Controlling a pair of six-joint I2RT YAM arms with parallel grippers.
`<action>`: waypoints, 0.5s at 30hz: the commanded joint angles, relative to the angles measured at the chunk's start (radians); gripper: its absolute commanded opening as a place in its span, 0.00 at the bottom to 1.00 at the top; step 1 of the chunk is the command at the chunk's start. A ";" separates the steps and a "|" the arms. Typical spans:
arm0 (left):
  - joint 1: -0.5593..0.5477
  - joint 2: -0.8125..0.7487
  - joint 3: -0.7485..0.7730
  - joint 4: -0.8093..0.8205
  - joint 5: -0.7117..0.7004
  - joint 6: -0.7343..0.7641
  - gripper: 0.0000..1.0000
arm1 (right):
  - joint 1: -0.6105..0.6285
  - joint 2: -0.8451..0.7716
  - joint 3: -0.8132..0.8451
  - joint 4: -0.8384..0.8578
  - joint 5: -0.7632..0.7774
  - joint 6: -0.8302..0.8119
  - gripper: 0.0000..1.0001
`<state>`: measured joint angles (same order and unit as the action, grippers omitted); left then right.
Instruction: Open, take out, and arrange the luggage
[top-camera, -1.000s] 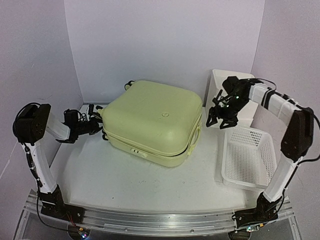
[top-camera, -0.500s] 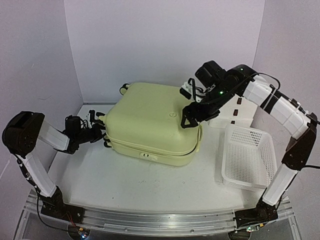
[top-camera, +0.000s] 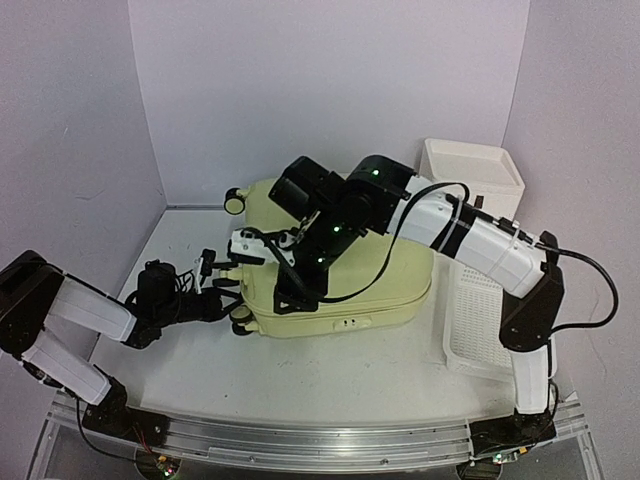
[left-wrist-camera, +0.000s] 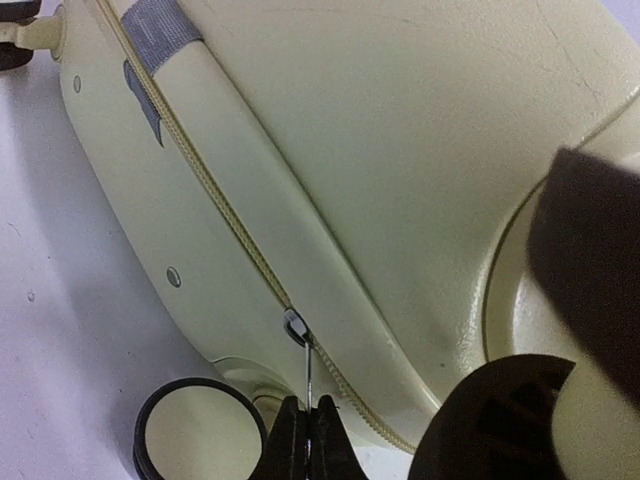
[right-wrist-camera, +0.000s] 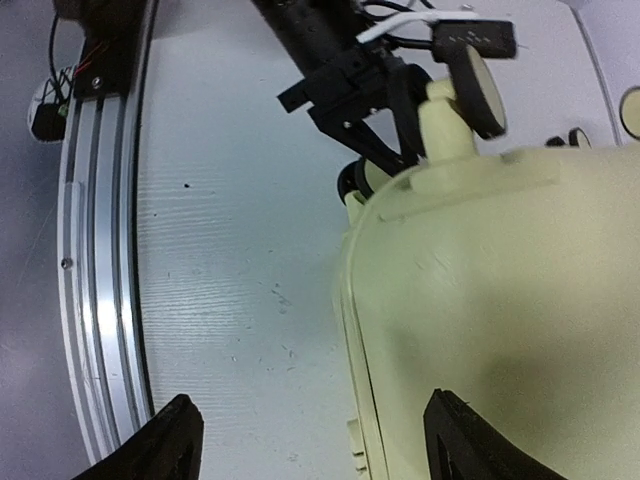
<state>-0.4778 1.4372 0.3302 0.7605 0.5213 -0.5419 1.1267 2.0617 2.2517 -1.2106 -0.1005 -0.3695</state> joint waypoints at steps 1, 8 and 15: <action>-0.043 -0.066 -0.041 0.056 0.046 0.072 0.00 | 0.031 0.057 0.099 0.011 -0.040 -0.242 0.77; -0.081 -0.172 -0.123 0.066 0.020 0.126 0.00 | 0.051 0.175 0.228 0.042 -0.038 -0.308 0.74; -0.113 -0.219 -0.170 0.068 0.012 0.125 0.00 | 0.077 0.242 0.244 0.108 -0.027 -0.381 0.75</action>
<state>-0.5667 1.2655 0.1825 0.7677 0.4885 -0.4431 1.1793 2.2765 2.4664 -1.1744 -0.1265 -0.6800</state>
